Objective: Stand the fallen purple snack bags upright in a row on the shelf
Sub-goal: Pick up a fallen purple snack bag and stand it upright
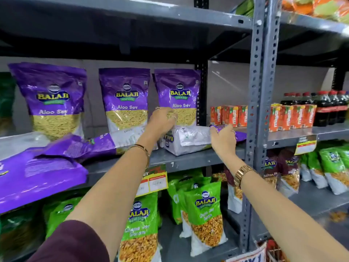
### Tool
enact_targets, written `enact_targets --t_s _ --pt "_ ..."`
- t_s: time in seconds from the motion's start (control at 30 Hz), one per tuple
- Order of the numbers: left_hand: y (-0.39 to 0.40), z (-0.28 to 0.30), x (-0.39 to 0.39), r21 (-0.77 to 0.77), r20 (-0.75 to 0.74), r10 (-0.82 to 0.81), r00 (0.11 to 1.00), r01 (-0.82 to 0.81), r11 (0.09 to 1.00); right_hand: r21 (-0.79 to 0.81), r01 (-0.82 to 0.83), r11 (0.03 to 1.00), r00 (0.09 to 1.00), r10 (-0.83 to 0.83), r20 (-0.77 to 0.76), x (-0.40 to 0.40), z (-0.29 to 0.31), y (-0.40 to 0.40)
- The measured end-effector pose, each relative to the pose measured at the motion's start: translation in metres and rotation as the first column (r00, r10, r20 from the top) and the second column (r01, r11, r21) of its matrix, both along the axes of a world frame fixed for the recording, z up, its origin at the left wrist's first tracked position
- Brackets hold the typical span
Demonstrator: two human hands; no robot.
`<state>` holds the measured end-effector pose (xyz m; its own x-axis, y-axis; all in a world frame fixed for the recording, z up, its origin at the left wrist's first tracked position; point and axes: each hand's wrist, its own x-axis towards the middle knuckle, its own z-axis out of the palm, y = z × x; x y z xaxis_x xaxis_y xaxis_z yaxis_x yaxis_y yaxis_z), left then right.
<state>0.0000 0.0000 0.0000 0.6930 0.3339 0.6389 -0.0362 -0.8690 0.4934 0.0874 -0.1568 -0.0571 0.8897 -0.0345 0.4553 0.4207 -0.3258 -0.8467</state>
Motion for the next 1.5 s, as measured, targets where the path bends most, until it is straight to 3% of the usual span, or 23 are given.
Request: enact_targets --t_s 0.23,0.37,0.43,0.57,0.7,0.83,0.97,1.03,1.23,1.4,1.5 --pt "0.021 0.016 0.048 -0.091 -0.441 -0.075 0.894 0.039 0.995 0.21 0.078 0.974 0.953 -0.011 -0.303 0.023 0.012 0.015" --pt "0.029 0.02 0.062 -0.109 -0.679 -0.071 0.731 -0.005 0.994 0.423 0.111 0.9 0.922 0.066 -0.381 0.03 0.013 0.016" --pt "0.031 0.019 0.071 -0.184 -0.735 -0.129 0.665 -0.012 0.983 0.563 0.117 0.818 0.926 0.115 -0.36 0.03 0.013 0.017" --pt "0.034 0.016 0.081 -0.24 -0.722 -0.175 0.67 -0.005 0.971 0.746 0.158 0.647 0.917 0.185 -0.354 0.027 0.016 0.019" --pt "0.037 0.014 0.079 -0.323 -0.673 -0.228 0.703 -0.002 0.946 0.817 0.209 0.538 0.918 0.18 -0.353 0.02 0.023 0.024" --pt "0.04 0.011 0.074 -0.501 -0.534 -0.312 0.786 0.003 0.866 0.812 0.165 0.56 0.955 0.116 -0.274 0.013 0.037 0.03" --pt "0.04 0.015 0.064 -0.666 -0.318 -0.396 0.861 0.094 0.74 0.853 -0.027 0.521 0.999 0.03 0.013 0.005 0.055 0.033" --pt "0.041 0.019 0.063 -0.693 -0.17 -0.351 0.921 0.142 0.707 0.818 -0.136 0.559 0.988 0.015 0.154 0.003 0.066 0.034" --pt "0.04 0.018 0.071 -0.757 0.083 -0.162 0.983 0.168 0.631 0.706 -0.32 0.632 0.944 0.154 0.29 0.02 0.082 0.041" --pt "0.041 0.011 0.083 -0.779 0.187 -0.001 0.982 0.149 0.61 0.695 -0.494 0.522 0.858 0.422 0.292 0.054 0.09 0.041" --pt "0.041 0.004 0.089 -0.772 0.242 0.034 0.97 0.171 0.612 0.61 -0.576 0.545 0.801 0.525 0.288 0.074 0.093 0.04"
